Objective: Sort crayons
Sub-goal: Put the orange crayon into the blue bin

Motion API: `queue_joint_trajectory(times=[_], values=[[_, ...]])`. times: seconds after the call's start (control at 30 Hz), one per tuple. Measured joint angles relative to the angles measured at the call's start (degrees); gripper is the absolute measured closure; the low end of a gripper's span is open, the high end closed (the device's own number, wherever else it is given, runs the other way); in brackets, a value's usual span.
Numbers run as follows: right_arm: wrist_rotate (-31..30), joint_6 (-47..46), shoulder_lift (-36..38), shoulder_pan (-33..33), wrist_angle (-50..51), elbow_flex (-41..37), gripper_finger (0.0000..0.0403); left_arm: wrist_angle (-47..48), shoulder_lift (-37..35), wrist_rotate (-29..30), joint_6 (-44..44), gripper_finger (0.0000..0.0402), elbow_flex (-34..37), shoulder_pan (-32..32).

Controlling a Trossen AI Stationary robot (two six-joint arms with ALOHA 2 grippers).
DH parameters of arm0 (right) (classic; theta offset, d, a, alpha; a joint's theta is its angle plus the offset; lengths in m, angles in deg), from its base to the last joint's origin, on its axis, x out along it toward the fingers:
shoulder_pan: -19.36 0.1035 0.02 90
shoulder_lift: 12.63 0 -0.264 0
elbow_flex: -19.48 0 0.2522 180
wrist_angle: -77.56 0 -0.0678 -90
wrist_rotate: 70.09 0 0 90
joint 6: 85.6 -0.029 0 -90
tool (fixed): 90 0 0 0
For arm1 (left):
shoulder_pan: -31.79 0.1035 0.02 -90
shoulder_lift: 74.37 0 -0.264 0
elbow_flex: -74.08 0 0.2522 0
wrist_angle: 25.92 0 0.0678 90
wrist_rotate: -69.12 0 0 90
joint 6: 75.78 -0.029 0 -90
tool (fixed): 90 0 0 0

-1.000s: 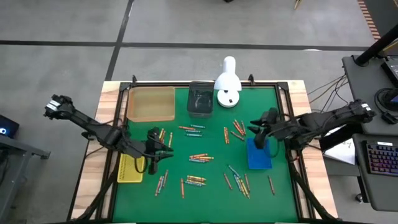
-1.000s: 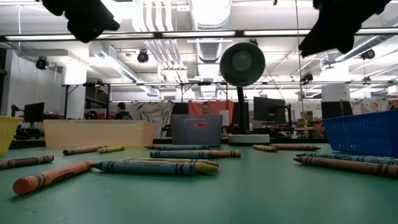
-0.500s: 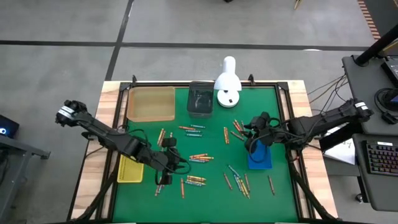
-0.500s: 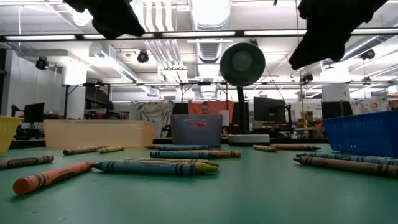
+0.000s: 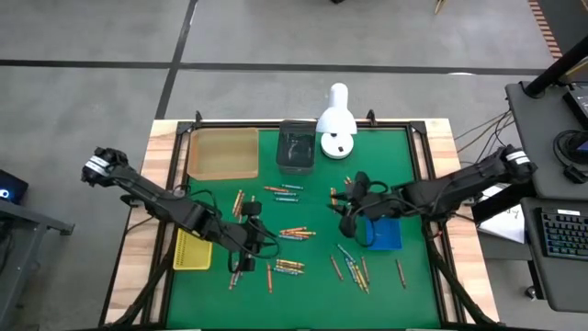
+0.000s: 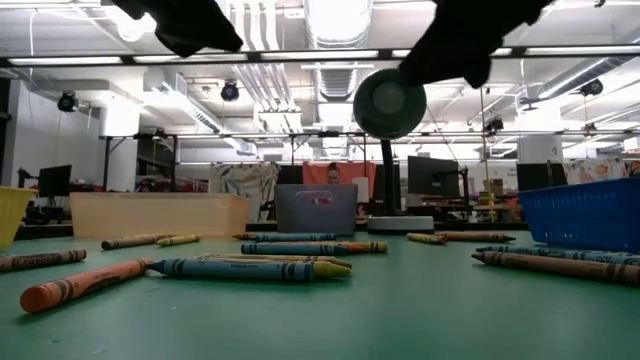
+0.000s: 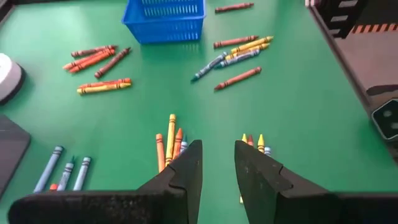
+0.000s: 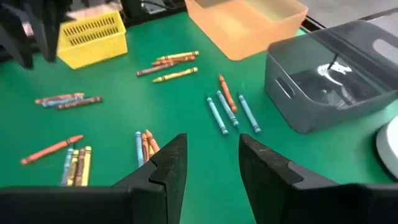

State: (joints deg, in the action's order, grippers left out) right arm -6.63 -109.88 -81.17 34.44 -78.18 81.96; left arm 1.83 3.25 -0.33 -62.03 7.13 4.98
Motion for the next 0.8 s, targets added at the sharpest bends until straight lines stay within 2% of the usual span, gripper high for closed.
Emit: queue_joint_trajectory(times=[0.23,0.57,0.7,0.8], values=[[0.9,6.9,-8.8,0.0,0.1,7.0,0.0271,-2.6,-8.6,1.4,0.9,0.0325,4.4,0.0],[1.7,16.5,-21.3,0.0,-0.1,14.7,0.0271,-16.3,-22.4,16.4,-0.9,0.0325,16.7,0.1],[1.7,21.0,-25.9,0.0,-0.2,16.6,0.0271,-21.6,-25.1,17.4,-4.4,0.0325,19.3,0.1],[2.5,23.8,-29.0,0.0,-0.3,17.5,0.0271,-22.1,-26.0,18.0,-6.7,0.0325,19.7,0.1]])
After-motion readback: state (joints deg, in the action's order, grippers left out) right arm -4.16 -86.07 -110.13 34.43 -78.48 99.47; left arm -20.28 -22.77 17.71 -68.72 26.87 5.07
